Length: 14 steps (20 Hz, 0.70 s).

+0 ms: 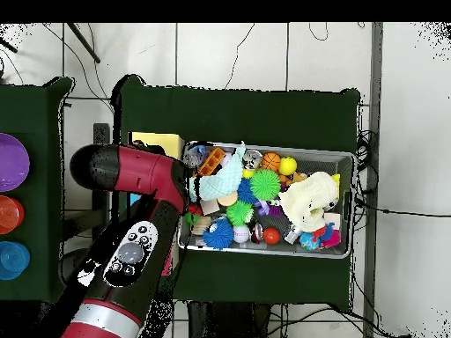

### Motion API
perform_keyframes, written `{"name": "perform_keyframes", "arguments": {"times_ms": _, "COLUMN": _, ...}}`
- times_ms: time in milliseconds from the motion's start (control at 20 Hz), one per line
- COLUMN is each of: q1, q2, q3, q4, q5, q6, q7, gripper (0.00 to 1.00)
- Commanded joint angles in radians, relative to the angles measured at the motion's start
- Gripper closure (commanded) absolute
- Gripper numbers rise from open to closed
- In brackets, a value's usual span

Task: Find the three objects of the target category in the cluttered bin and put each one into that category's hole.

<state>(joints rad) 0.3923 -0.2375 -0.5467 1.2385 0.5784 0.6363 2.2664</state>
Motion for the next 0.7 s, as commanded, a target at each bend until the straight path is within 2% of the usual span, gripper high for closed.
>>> {"name": "perform_keyframes", "arguments": {"times_ms": 50, "q1": -0.048, "q2": 0.045, "q3": 0.096, "q4": 0.072, "q5": -0.002, "q6": -0.016, "q7": 0.199, "gripper": 1.00}}
{"name": "perform_keyframes", "arguments": {"times_ms": 700, "q1": -0.048, "q2": 0.039, "q3": 0.095, "q4": 0.077, "q5": -0.003, "q6": -0.014, "q7": 0.202, "gripper": 1.00}}
